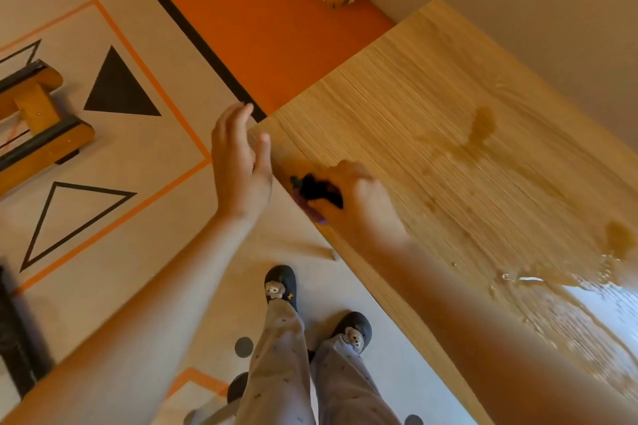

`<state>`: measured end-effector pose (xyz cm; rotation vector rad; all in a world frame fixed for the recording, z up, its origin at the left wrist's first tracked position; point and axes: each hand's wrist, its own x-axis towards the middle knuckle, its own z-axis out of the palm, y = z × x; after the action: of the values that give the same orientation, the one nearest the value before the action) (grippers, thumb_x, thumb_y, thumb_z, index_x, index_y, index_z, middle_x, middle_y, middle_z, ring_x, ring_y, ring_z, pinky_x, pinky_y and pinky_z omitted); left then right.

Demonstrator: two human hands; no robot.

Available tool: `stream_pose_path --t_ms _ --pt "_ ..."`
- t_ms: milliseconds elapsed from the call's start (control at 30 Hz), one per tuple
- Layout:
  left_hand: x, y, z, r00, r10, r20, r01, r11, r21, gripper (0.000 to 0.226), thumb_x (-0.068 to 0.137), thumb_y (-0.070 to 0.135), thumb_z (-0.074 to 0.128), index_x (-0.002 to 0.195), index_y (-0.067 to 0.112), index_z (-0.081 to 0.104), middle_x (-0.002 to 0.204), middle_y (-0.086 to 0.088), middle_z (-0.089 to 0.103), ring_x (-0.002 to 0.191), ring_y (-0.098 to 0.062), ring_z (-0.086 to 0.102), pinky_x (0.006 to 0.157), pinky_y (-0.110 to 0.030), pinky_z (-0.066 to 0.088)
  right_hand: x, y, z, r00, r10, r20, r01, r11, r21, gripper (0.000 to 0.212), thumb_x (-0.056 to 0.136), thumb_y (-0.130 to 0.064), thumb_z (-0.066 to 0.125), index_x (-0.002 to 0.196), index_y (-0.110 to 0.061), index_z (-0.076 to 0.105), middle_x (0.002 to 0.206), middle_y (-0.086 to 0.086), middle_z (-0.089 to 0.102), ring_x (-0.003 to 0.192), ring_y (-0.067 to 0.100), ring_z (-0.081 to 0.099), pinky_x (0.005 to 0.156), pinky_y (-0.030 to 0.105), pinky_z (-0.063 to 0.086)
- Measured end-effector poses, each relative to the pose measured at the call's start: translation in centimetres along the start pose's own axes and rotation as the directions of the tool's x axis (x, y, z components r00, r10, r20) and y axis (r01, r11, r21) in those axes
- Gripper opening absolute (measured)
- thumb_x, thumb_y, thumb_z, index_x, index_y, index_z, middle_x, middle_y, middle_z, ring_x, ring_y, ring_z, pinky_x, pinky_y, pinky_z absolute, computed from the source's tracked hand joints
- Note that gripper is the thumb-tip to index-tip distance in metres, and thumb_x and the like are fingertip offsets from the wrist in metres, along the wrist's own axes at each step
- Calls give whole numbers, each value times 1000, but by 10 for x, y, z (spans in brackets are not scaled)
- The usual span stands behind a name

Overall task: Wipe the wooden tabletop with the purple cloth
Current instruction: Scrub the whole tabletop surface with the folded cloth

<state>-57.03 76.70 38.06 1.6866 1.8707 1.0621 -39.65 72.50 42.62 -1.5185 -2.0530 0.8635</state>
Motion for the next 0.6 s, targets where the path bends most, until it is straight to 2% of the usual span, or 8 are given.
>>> stream_pose_path --t_ms 67,167,267,367,433,500,533,600 --pt "27 4 6 991 78 108 -84 995 56 43 100 28 40 140 11 42 145 -7 40 135 -18 36 110 -30 32 -10 -4 11 999 -38 27 38 999 -15 9 85 -14 64 90 -20 69 83 -9 53 79 7 46 61 12 35" --pt "43 7 22 966 73 248 -129 968 216 43 101 35 38 140 18 44 144 -1 47 129 -19 46 102 -36 38 -8 4 2 999 8 49 -8 1000 -8 15 84 -16 67 98 -18 69 86 -7 53 82 9 46 62 14 37" --pt "42 6 28 976 71 205 -138 933 333 42 101 37 37 137 19 48 135 0 58 117 -23 57 92 -37 42 4 22 -19 997 75 -13 -75 997 -10 13 82 -18 69 96 -21 69 88 -6 55 77 7 50 60 13 40" --pt "42 3 26 972 72 223 -151 921 360 41 101 37 36 138 21 45 134 1 58 112 -23 59 91 -39 43 11 37 -30 978 170 -120 -177 983 -51 18 83 -20 69 101 -17 67 91 -6 53 78 10 50 59 11 35" --pt "43 3 25 969 83 232 -166 915 367 40 101 37 36 137 20 46 130 0 60 108 -24 60 86 -37 44 9 33 -26 969 195 -154 -205 977 -51 13 83 -20 68 94 -14 67 90 -4 55 78 14 52 58 14 38" --pt "43 5 26 972 91 217 -166 918 361 40 100 35 37 135 19 48 127 -1 62 106 -24 60 83 -37 44 2 21 -14 978 158 -138 -166 985 -43 8 80 -20 70 83 -17 64 85 -4 54 74 14 51 54 17 35" --pt "42 6 26 974 85 212 -156 926 345 39 99 35 38 134 19 49 126 -1 62 106 -24 60 84 -37 45 -4 13 -5 986 129 -107 -134 990 -46 10 78 -19 71 81 -20 62 83 -6 52 75 13 49 54 14 31" --pt "41 6 26 977 59 205 -124 938 323 38 99 35 40 132 20 50 125 0 63 107 -23 60 86 -39 46 -17 -1 14 998 61 -16 -62 997 -46 13 76 -17 72 88 -19 66 85 -10 49 81 13 49 59 12 28"
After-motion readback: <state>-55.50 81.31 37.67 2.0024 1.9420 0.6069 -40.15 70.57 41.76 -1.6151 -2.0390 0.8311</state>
